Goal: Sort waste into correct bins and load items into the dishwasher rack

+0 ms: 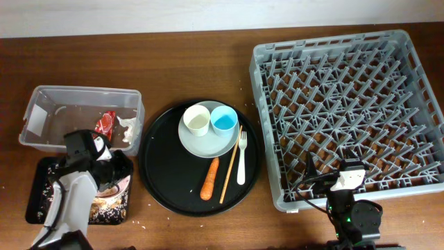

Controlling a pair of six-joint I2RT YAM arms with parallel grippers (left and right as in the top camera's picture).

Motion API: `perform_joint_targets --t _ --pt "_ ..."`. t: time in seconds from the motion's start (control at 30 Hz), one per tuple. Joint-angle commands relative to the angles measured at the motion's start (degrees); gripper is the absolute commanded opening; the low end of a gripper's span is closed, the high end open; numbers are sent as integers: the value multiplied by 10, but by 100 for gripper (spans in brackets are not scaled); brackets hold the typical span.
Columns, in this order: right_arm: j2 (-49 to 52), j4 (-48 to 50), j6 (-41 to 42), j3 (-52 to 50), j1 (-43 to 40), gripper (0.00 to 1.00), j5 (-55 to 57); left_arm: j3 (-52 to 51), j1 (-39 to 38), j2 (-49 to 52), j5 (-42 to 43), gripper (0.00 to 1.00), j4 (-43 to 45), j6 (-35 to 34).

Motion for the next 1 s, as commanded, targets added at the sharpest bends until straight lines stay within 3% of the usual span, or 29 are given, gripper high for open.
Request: perform_joint_targets --t 0.0,0.17,0.33,0.77,0.87,0.9,0.97 --pt "-3 -2 2 -3 3 99 3 7 0 3 -3 41 1 0" --pt "-3 -2 2 -3 3 99 3 8 0 -7 -25 33 -2 0" --pt "-3 -2 2 -3 3 99 3 10 0 -57 -54 33 -14 0" --pt "-3 -2 2 -3 3 99 3 2 0 -4 -60 34 6 0" --pt "-3 -2 2 -3 3 99 3 2 0 -4 -67 27 7 0" --pt "-3 -2 2 -3 3 99 3 2 0 -4 -73 17 7 1" --pt "-3 -2 2 -3 3 99 3 2 0 -4 -79 14 7 1"
